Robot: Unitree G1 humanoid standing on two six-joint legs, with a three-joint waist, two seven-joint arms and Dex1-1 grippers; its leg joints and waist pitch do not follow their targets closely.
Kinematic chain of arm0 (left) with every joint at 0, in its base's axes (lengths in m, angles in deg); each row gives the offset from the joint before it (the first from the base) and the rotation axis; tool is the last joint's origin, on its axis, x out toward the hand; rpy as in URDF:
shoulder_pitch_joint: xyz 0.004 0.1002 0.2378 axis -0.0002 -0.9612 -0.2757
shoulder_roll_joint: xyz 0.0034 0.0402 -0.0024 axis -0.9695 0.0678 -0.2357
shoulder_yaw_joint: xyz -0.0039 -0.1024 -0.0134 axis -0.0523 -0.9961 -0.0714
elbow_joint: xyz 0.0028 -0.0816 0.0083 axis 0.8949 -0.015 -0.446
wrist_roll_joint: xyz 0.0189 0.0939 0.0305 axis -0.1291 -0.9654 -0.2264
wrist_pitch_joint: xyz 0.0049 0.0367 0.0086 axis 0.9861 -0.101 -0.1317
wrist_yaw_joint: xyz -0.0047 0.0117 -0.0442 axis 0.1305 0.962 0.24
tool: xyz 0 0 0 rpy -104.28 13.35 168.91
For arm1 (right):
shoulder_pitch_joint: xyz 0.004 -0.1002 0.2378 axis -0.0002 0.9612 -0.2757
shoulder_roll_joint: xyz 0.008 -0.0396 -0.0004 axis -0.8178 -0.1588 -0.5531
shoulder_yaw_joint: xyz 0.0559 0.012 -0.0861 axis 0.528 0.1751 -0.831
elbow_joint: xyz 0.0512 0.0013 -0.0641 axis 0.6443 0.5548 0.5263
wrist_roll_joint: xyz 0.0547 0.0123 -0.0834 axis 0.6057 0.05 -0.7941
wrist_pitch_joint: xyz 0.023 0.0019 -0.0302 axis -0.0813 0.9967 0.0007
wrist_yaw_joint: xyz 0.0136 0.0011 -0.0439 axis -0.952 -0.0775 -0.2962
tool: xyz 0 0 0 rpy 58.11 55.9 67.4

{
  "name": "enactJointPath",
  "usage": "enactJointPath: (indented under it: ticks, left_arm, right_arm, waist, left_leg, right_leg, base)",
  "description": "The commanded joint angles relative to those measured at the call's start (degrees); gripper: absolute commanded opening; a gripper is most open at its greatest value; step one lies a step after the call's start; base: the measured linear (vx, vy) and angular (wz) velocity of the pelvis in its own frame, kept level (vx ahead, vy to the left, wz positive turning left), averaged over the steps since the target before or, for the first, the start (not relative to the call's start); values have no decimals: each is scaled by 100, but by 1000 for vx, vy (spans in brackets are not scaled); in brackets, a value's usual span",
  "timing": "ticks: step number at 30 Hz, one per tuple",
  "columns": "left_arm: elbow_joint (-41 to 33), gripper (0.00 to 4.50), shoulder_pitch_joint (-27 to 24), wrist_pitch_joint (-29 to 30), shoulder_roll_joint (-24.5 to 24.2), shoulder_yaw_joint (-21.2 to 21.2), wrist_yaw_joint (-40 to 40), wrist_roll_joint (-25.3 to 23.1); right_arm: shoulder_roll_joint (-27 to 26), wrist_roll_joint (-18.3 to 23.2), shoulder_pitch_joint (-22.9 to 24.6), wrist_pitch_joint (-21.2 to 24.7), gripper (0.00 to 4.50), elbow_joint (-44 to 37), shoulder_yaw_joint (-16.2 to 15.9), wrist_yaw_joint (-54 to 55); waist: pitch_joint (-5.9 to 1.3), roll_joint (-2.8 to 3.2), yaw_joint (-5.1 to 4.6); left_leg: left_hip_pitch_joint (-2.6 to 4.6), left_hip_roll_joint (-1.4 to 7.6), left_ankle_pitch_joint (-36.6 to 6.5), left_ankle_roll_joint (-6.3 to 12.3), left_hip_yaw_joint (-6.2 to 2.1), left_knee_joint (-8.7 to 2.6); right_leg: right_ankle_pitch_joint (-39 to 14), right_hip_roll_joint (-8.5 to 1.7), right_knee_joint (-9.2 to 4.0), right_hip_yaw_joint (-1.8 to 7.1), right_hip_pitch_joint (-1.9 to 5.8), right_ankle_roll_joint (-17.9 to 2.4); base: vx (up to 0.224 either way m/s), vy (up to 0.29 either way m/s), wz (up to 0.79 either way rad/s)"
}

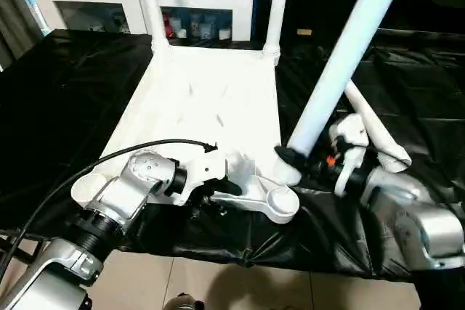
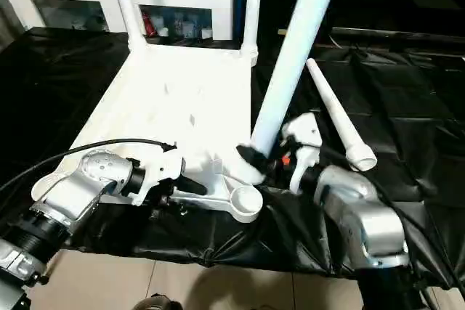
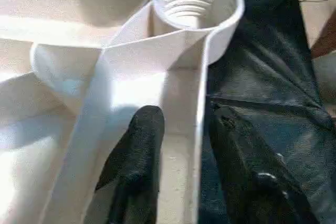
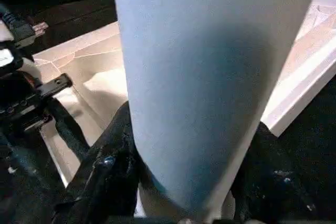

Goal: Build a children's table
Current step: Pick table leg, then insert table leg to table base

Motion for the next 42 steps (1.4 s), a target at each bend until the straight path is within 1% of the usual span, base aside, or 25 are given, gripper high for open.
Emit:
enactJointPath:
  ticks: [1, 2, 3, 5, 7, 10, 12, 13, 15, 16, 18, 20, 21, 23, 24, 25, 27, 28, 29, 30, 31, 33, 39, 41, 42]
  left_arm:
    - [66, 146, 68, -18, 20, -60, -17, -100]
    - [69, 129, 68, -15, 19, -63, -13, -110]
    - [62, 129, 63, -5, 16, -63, -14, -118]
    - [40, 100, 44, 17, 12, -68, -27, -121]
    - [19, 84, 26, 47, 14, -74, -37, -123]
    - [-27, 74, -3, 115, 4, -59, -49, -141]
    - [-37, 41, -15, 152, 7, -65, -71, -156]
    - [-39, 39, -19, 158, 8, -68, -78, -158]
    - [-60, 37, -55, 228, 35, -108, -152, -170]
    - [-86, 28, -82, 305, 55, -138, -216, -165]
    - [-137, 5, -117, 470, 97, -203, -353, -140]
    - [-173, 3, -137, 582, 131, -262, -480, -128]
    - [-219, 1, -162, 896, 241, -457, -952, -156]
    - [-250, 1, -189, 1070, 309, -573, -1254, -196]
    - [-333, 1, -236, 1198, 359, -643, -1415, -195]
    - [-393, 0, -270, 1281, 390, -684, -1508, -191]
    - [-451, 0, -313, 1260, 427, -718, -1594, -198]
    - [-481, 0, -344, 1200, 458, -727, -1615, -189]
    - [-431, 0, -366, 910, 471, -676, -1593, -232]
    - [-386, 0, -376, 703, 479, -637, -1574, -263]
    - [-329, 0, -369, 578, 489, -614, -1537, -261]
    - [-248, 0, -353, 445, 532, -620, -1459, -184]
    - [-53, 0, -305, 130, 599, -629, -1247, -109]
    - [-2, 0, -288, 104, 614, -640, -1243, -107]
    - [9, 0, -284, 98, 617, -642, -1243, -107]
  right_arm:
    - [66, -5, -20, 57, 191, -134, -3, 28]
    - [70, -1, -21, 61, 191, -135, -4, 29]
    - [72, -3, -24, 60, 191, -133, -7, 28]
    - [57, -27, -29, 66, 191, -129, -8, 21]
    - [56, -35, -30, 63, 191, -128, -17, 23]
    - [60, -40, -32, 59, 191, -124, -35, 30]
    - [61, -41, -31, 56, 191, -123, -41, 37]
    - [61, -42, -30, 55, 191, -123, -42, 39]
    - [59, -49, -15, 39, 191, -125, -52, 45]
    - [53, -60, -8, 28, 191, -119, -59, 53]
    - [45, -71, -4, 14, 191, -107, -66, 65]
    - [38, -84, -8, 6, 191, -94, -65, 87]
    - [16, -109, -29, -13, 191, -58, -51, 145]
    - [-13, -125, -52, -33, 191, -20, -25, 208]
    - [-39, -164, -89, -73, 191, 50, -6, 275]
    - [-56, -192, -115, -100, 191, 99, 7, 320]
    - [-79, -215, -152, -121, 191, 165, 22, 370]
    - [-95, -231, -192, -140, 191, 232, 33, 397]
    - [-114, -259, -262, -167, 191, 337, 31, 423]
    - [-127, -280, -314, -188, 191, 415, 29, 439]
    - [-123, -307, -367, -200, 191, 487, 2, 425]
    - [-110, -391, -465, -219, 191, 666, -87, 402]
    - [-220, -578, -818, -411, 191, 1330, -198, 457]
    - [-255, -572, -893, -424, 191, 1442, -204, 423]
    - [-262, -570, -909, -427, 191, 1466, -206, 414]
  waist:
    - [-453, -8, -2]
    - [-456, -25, -3]
    - [-458, -18, 2]
    - [-456, -13, 4]
    - [-451, -29, 1]
    - [-442, -21, 2]
    - [-430, -26, -3]
    - [-431, -23, -1]
    - [-429, -20, -2]
    - [-437, -22, -16]
    - [-439, -21, -39]
    - [-446, -31, -56]
    - [-452, -36, -81]
    - [-451, -45, -114]
    - [-449, -69, -134]
    - [-442, -64, -160]
    - [-436, -61, -198]
    - [-438, -139, -217]
    - [-433, -93, -222]
    - [-434, -93, -229]
    - [-435, -81, -230]
    - [-436, -74, -212]
    - [-445, -75, -152]
    - [-448, -109, -131]
    - [-445, -105, -128]
  left_leg:
    - [120, 388, -859, 42, -231, -433]
    - [111, 379, -835, 58, -225, -429]
    - [113, 385, -815, 68, -229, -430]
    - [110, 386, -810, 78, -230, -429]
    - [112, 383, -845, 75, -227, -429]
    - [117, 384, -904, 57, -229, -433]
    - [127, 380, -973, 44, -231, -437]
    - [130, 381, -987, 37, -235, -438]
    - [129, 387, -1011, 25, -237, -443]
    - [107, 391, -974, 16, -248, -448]
    - [118, 391, -973, 18, -243, -441]
    - [91, 378, -886, 50, -240, -435]
    - [80, 376, -837, 69, -237, -427]
    - [58, 359, -775, 125, -238, -414]
    - [31, 346, -720, 160, -242, -410]
    - [18, 341, -698, 164, -244, -410]
    - [24, 324, -736, 169, -248, -407]
    - [30, 314, -736, 192, -231, -402]
    - [39, 313, -724, 209, -237, -395]
    - [45, 313, -737, 224, -236, -393]
    - [83, 321, -763, 247, -226, -392]
    - [93, 333, -735, 253, -224, -400]
    - [102, 343, -738, 203, -216, -405]
    - [106, 352, -718, 212, -210, -410]
    - [108, 349, -724, 217, -211, -408]
  right_leg:
    - [-1384, -608, -495, 411, 298, -875]
    - [-1372, -610, -496, 412, 305, -868]
    - [-1374, -614, -493, 414, 306, -861]
    - [-1406, -615, -496, 411, 303, -850]
    - [-1480, -617, -509, 412, 301, -836]
    - [-1636, -617, -527, 409, 294, -803]
    - [-1821, -617, -553, 408, 286, -750]
    - [-1890, -619, -558, 405, 285, -724]
    - [-1919, -620, -567, 405, 280, -713]
    - [-1835, -620, -540, 402, 303, -724]
    - [-1727, -618, -533, 404, 291, -779]
    - [-1620, -621, -518, 406, 315, -815]
    - [-1510, -612, -502, 404, 323, -849]
    - [-1431, -602, -503, 394, 339, -883]
    - [-1471, -604, -503, 389, 360, -857]
    - [-1570, -594, -514, 376, 358, -811]
    - [-1781, -584, -549, 367, 349, -739]
    - [-1826, -571, -572, 369, 344, -708]
    - [-1873, -576, -565, 378, 334, -708]
    - [-1918, -576, -583, 373, 323, -692]
    - [-1945, -558, -598, 381, 292, -665]
    - [-1770, -549, -565, 393, 288, -716]
    - [-1652, -574, -538, 403, 290, -802]
    - [-1599, -577, -526, 408, 293, -819]
    - [-1617, -581, -523, 407, 290, -828]
  base:
    - [0, 0, 0]
    - [0, 0, 0]
    - [0, 0, 0]
    - [0, 0, 0]
    - [0, 0, 0]
    - [0, 0, 0]
    - [0, 0, 0]
    - [0, 0, 0]
    - [0, 0, 0]
    - [0, 0, 0]
    - [0, 0, 0]
    - [0, 0, 0]
    - [0, 0, 0]
    - [0, 0, 0]
    - [0, 0, 0]
    - [0, 0, 0]
    - [0, 0, 0]
    - [0, 0, 0]
    - [0, 0, 0]
    - [0, 0, 0]
    - [0, 0, 0]
    - [0, 0, 0]
    - [0, 0, 0]
    - [0, 0, 0]
    - [0, 0, 0]
